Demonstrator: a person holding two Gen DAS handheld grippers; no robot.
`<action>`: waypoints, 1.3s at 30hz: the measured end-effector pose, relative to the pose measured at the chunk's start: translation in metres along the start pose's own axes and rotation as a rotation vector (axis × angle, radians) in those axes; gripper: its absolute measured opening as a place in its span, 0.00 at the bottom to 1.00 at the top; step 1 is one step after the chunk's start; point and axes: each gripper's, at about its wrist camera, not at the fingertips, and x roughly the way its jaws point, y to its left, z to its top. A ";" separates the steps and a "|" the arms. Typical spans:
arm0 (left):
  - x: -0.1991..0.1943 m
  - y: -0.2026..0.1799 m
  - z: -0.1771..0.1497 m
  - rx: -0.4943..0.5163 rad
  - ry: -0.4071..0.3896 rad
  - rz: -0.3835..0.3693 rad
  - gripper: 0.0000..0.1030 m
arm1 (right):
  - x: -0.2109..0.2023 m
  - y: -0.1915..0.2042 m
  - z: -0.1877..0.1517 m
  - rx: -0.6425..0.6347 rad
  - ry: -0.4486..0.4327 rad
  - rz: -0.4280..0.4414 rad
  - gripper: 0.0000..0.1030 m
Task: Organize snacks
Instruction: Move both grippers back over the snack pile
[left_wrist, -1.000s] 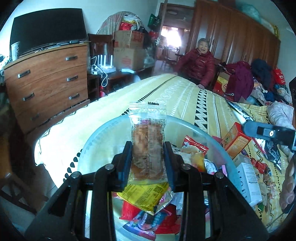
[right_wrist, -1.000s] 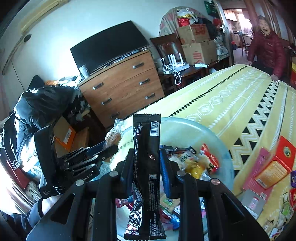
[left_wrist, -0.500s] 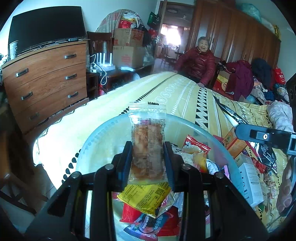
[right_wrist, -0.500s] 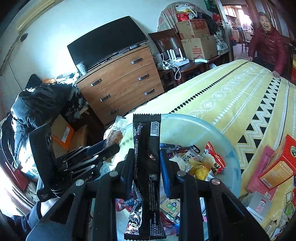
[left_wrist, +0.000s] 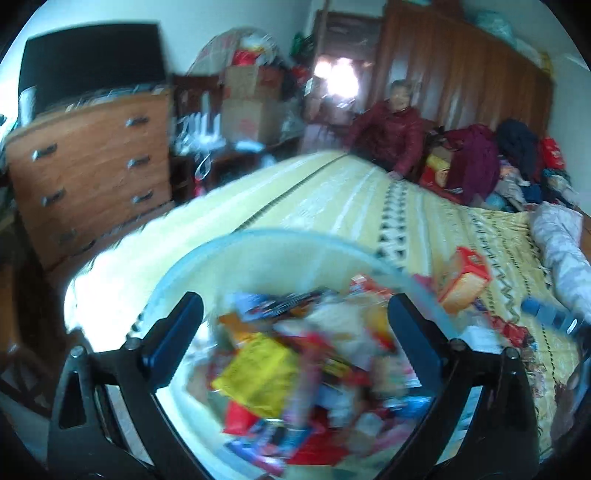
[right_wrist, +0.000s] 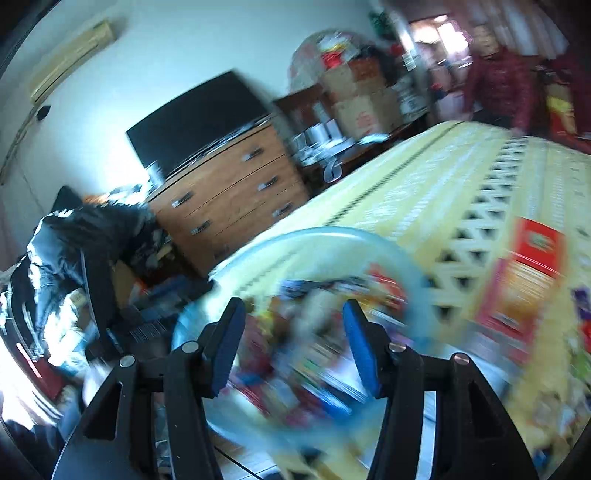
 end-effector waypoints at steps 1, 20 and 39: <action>-0.005 -0.011 0.002 0.017 -0.015 -0.019 0.98 | -0.019 -0.017 -0.014 0.013 -0.012 -0.039 0.59; 0.011 -0.319 -0.054 0.339 0.163 -0.565 1.00 | -0.161 -0.440 -0.144 0.261 0.390 -0.783 0.65; 0.053 -0.355 -0.116 0.376 0.369 -0.530 1.00 | -0.230 -0.404 -0.159 0.240 0.100 -0.671 0.18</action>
